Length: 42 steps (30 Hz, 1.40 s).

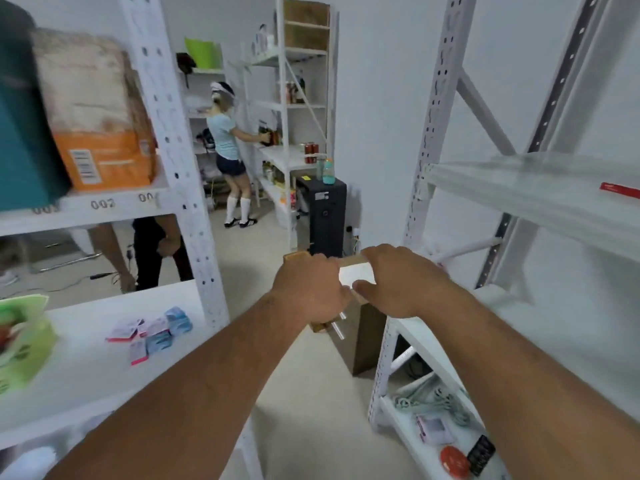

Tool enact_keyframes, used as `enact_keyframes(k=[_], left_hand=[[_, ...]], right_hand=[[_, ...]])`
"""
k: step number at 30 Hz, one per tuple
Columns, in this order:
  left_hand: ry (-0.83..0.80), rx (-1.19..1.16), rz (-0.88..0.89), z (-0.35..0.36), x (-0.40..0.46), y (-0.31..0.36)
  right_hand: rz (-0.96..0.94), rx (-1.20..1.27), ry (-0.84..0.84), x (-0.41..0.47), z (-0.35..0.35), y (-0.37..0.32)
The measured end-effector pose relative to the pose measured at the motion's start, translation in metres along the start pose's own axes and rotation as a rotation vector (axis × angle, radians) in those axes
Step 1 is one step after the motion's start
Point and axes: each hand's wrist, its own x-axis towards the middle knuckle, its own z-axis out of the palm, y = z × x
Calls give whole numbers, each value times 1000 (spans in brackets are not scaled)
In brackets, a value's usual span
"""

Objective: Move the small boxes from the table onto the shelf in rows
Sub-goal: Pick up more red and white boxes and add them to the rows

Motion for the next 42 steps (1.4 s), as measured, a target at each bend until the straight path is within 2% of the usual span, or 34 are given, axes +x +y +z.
enact_keyframes(k=[10,17,30,42], left_hand=[[-130,-6,-317,44,-141,-114],[-187,-26,-492,53,-210,-159],[-188,11,-711,59,-237,-186],[-197,-21,-779,69,-233,-223]], right_hand=[[-202,-34,-147,-34,90,-143],[-367,-4,-245,-46,127,-203],[-532,62,-257,-20,172,-225],[-526,114,-285,9,190,-248]])
